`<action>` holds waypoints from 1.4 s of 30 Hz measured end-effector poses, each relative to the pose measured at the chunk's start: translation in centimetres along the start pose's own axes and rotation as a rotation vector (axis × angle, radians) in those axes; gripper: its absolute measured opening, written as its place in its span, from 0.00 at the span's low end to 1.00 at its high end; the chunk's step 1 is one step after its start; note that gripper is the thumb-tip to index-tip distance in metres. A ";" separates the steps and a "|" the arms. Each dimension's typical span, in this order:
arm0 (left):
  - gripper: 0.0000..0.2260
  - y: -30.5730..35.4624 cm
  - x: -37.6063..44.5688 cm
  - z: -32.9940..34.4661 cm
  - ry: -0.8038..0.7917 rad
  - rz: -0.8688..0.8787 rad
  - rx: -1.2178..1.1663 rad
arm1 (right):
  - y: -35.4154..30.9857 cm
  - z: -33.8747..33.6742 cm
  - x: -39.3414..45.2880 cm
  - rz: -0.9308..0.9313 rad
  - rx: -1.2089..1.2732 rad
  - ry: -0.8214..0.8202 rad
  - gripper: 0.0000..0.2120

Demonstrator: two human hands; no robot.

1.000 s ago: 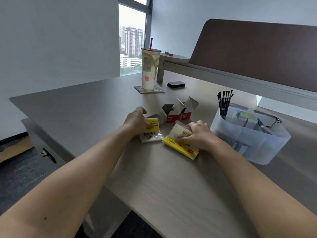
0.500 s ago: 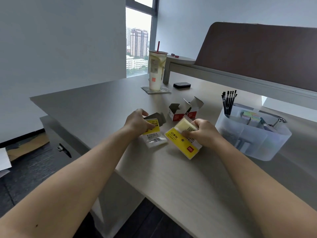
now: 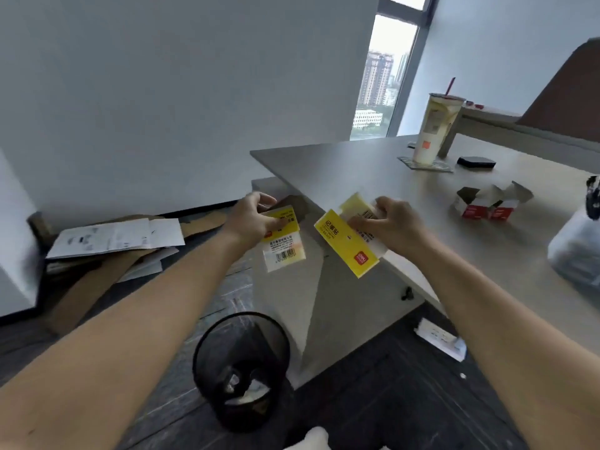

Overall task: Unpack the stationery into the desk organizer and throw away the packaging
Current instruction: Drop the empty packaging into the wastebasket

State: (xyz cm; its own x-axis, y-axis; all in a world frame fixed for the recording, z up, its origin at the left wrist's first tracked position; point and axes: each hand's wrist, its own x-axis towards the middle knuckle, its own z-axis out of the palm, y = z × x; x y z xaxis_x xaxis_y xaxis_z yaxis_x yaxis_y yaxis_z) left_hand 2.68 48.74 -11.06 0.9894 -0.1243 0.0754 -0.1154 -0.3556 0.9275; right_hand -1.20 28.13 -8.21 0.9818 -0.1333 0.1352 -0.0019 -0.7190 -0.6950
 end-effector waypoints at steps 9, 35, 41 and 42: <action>0.13 -14.0 -2.6 -6.6 0.108 -0.303 0.166 | 0.0 16.8 -0.1 -0.012 -0.039 -0.299 0.12; 0.23 -35.1 4.9 3.4 -0.339 -0.538 0.646 | 15.6 36.4 5.4 0.125 -0.361 -0.761 0.29; 0.17 -29.9 4.3 0.2 -0.438 -0.383 0.910 | 11.4 31.2 5.5 0.064 -0.433 -0.722 0.22; 0.19 -28.6 4.2 -0.5 -0.437 -0.356 0.955 | 10.5 30.1 5.5 0.055 -0.437 -0.696 0.20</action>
State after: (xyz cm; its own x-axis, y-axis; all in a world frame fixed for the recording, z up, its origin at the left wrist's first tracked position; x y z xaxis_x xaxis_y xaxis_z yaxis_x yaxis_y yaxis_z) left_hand 10.20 58.79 -37.06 0.8848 -0.1222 -0.4497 -0.0375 -0.9805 0.1927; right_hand 9.87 40.37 -36.01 0.8711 0.1742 -0.4591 0.0141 -0.9434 -0.3313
